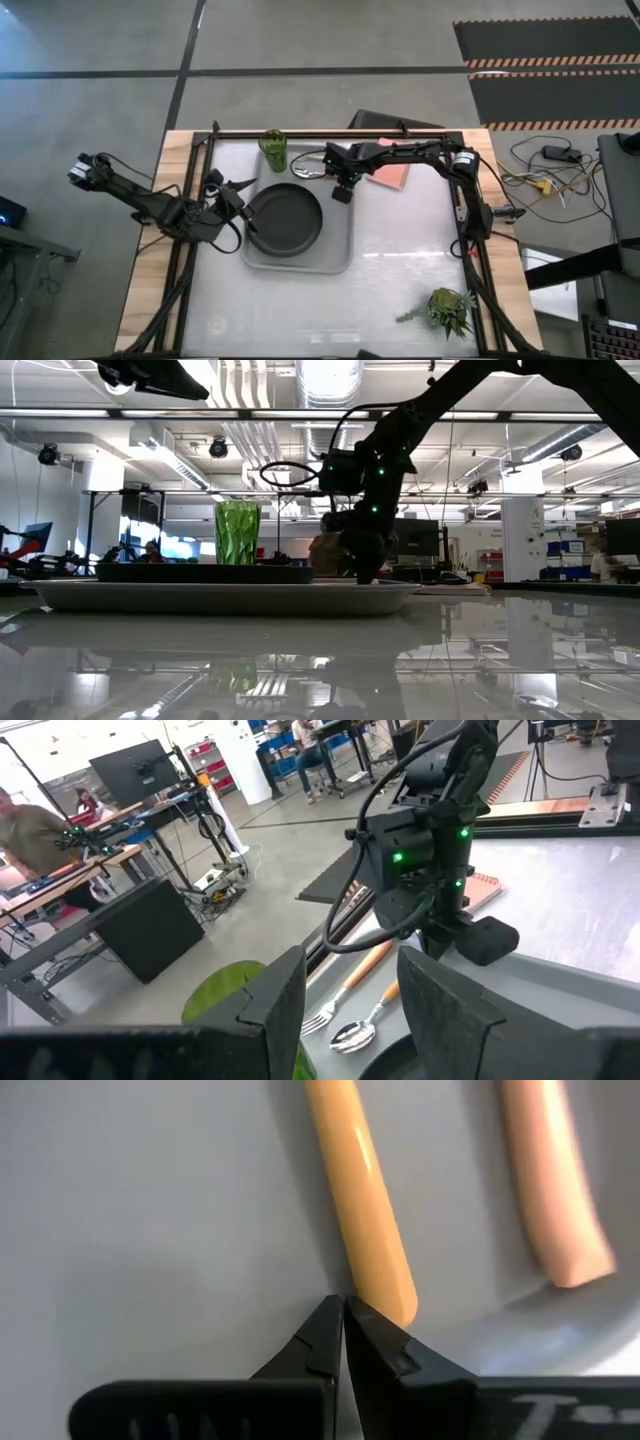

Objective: Pick and place plate/cup/fork/spoon on tray
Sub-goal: Put the yellow spoon on the gray serving tray to the left of the yellow fork, then return to Home Position

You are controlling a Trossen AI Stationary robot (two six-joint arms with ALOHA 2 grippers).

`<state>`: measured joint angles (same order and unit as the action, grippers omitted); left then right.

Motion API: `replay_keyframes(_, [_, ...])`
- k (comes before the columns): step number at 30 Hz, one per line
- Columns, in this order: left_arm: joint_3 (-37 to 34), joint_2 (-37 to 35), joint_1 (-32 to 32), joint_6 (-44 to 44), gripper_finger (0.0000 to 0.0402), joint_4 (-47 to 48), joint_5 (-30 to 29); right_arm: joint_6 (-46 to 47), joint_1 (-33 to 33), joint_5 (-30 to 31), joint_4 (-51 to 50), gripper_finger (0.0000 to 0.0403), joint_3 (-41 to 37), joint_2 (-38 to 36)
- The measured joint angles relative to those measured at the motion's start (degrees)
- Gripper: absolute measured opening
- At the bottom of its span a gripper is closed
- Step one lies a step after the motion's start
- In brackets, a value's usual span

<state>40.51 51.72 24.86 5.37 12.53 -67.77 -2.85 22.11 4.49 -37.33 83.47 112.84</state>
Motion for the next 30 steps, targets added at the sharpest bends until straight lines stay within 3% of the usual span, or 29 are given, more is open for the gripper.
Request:
replay_keyframes(4, [0.0, 0.0, 0.01, 0.0, 0.0142, 0.0, 0.0, -0.02, 0.0, 2.99, 0.28, 0.0008, 0.35, 0.0])
replay_keyframes(12, [0.0, 0.0, 0.0, 0.0, 0.0142, 0.0, 0.02, -0.08, -0.54, 2.66, -0.12, 0.0008, 0.37, -0.49])
replay_keyframes(17, [0.05, -0.28, 0.57, 0.17, 0.0142, 2.87, 0.37, 1.43, -3.69, 1.59, -0.97, 0.0008, -1.58, -7.23])
replay_keyframes(23, [0.01, -7.08, 6.68, 15.05, 0.0135, 21.16, 3.75, 1.03, -8.57, -5.15, 16.83, 0.0008, -19.36, -24.13])
replay_keyframes(26, [-2.71, -10.96, 9.15, 15.16, 0.0107, 19.47, 7.7, -1.49, -9.93, -6.21, 29.75, 0.0008, -31.14, -34.24])
replay_keyframes(30, [-10.97, -16.88, 9.61, 7.39, 0.0034, 6.44, 16.07, -5.97, -10.23, -9.66, 44.05, 0.0008, -44.98, -46.49])
